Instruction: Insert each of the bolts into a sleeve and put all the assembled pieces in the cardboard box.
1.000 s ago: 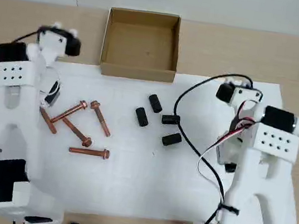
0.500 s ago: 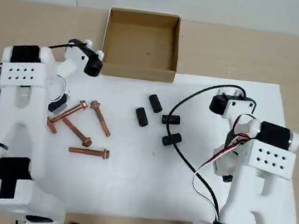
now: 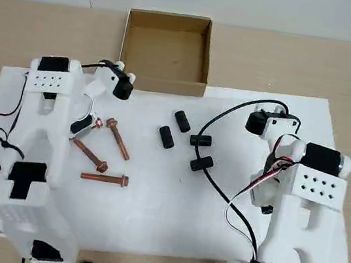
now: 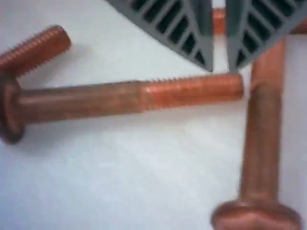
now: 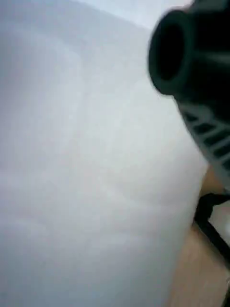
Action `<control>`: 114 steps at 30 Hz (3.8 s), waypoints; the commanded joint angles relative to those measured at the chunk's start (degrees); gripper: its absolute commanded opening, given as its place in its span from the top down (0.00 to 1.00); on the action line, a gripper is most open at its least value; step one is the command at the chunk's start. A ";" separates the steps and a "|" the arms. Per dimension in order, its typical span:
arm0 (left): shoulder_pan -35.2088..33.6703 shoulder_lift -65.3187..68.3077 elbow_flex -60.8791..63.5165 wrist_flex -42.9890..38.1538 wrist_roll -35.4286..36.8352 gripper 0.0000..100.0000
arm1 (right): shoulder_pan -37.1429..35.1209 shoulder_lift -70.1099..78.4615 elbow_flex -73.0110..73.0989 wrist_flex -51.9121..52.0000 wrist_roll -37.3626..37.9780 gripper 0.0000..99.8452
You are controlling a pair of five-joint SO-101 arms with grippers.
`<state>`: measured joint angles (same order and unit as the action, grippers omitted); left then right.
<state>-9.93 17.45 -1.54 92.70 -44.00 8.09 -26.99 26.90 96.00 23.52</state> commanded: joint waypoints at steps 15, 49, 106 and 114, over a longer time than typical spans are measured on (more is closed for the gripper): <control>1.93 9.14 -14.29 -0.88 -3.08 0.94 | 0.48 -1.45 -0.26 -0.48 0.44 1.00; 1.93 17.85 -17.27 1.23 -3.52 0.99 | 0.48 -1.80 -0.26 -0.04 0.44 1.00; 16.00 -73.41 14.81 -8.62 66.11 0.99 | -36.44 -25.63 -5.63 -2.24 -22.24 1.00; 16.00 -91.34 37.05 -22.42 66.64 0.99 | -36.53 -26.42 0.79 -10.68 -21.98 1.00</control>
<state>5.89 -68.62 30.81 75.21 22.20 -28.31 -52.40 27.08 89.23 1.89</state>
